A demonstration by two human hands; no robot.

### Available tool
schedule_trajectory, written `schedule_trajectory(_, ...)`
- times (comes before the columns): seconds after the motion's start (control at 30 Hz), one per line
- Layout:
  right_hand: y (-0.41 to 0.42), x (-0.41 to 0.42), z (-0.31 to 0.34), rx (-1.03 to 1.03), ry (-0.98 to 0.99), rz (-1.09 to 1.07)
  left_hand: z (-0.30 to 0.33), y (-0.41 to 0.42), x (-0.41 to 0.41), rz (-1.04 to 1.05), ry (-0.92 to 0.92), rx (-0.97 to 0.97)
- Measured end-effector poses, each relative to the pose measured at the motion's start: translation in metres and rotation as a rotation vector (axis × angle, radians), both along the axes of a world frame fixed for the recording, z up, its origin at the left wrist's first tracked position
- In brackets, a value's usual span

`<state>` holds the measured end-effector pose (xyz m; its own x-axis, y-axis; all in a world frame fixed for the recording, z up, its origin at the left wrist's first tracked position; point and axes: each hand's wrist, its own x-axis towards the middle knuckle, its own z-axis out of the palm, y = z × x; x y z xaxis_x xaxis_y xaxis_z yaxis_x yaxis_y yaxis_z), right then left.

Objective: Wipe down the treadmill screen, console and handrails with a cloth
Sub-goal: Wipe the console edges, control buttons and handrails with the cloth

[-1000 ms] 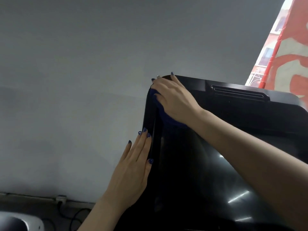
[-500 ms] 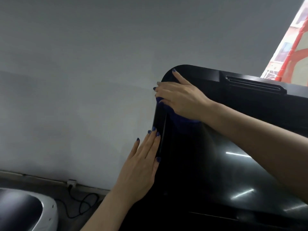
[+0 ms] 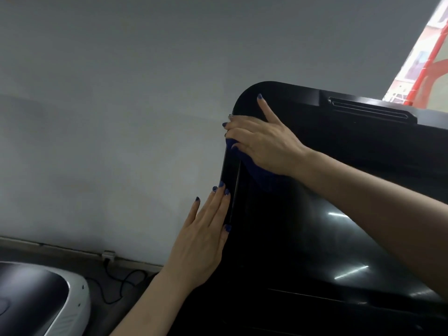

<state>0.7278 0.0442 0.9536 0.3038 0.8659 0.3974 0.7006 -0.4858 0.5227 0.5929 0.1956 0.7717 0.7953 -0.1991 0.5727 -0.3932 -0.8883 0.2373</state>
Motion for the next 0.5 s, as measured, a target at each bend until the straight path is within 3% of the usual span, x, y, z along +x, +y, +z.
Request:
schedule_trajectory(0.1, 0.003, -0.006, -0.02, 0.106, 0.007, 0.003, -0.005, -0.001, -0.004, -0.008, 0.013, -0.023)
schedule_trajectory(0.33, -0.005, -0.004, -0.009, -0.078, -0.016, 0.023, -0.012, -0.004, -0.013, 0.017, 0.021, 0.0)
schedule_trajectory(0.5, 0.001, -0.013, -0.03, 0.114, 0.028, 0.033, -0.021, -0.004, -0.02, 0.0, 0.032, -0.017)
